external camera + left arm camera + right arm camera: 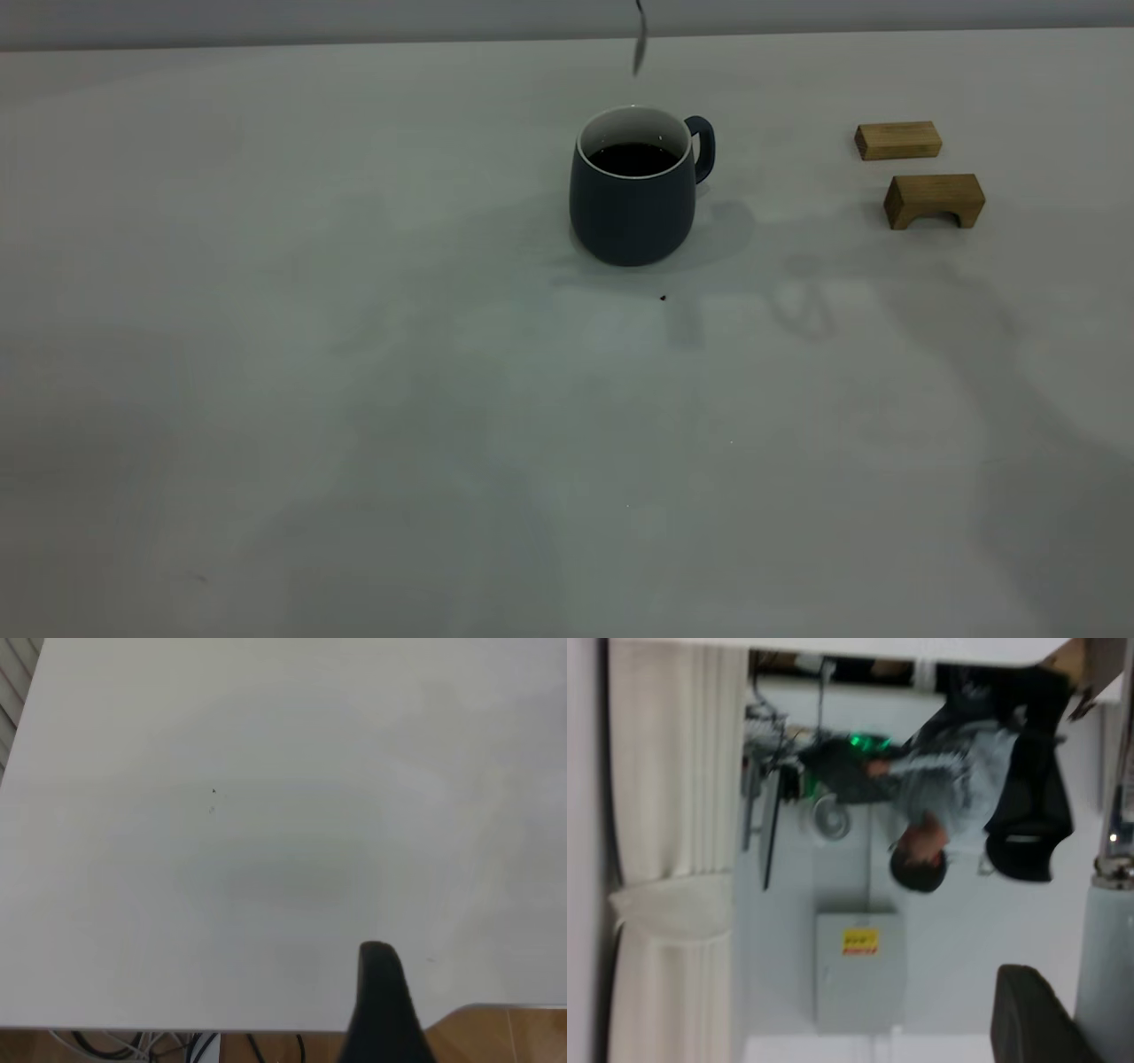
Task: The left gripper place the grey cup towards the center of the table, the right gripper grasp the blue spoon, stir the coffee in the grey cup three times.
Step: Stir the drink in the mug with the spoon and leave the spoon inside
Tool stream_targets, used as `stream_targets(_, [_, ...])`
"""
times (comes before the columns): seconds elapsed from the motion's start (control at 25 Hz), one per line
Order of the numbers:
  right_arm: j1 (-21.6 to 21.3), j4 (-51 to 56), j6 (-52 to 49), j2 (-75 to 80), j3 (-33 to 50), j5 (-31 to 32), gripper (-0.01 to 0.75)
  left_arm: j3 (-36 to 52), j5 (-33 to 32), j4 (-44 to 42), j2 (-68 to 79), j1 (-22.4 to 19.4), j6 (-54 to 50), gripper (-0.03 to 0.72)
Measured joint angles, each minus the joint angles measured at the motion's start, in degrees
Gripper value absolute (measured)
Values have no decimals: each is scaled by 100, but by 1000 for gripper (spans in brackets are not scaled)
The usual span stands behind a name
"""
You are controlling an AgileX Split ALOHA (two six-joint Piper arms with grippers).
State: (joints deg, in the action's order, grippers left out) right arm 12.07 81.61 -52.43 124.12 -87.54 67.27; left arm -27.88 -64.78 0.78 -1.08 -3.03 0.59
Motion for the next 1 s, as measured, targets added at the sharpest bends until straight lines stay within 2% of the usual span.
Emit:
stream_targets(0.24, [0, 920, 39, 495, -39, 0, 123, 0, 0, 0, 0, 0, 0, 585])
stream_targets(0.36, [-12, 1152, 444, 837, -39, -52, 123, 0, 0, 0, 0, 0, 0, 585])
stream_targets(0.6, [-231, 1434, 1553, 1198, -39, -66, 123, 0, 0, 0, 0, 0, 0, 585])
stream_targets(1.0, [-344, 1520, 1682, 1914, -297, -86, 123, 0, 0, 0, 0, 0, 0, 585])
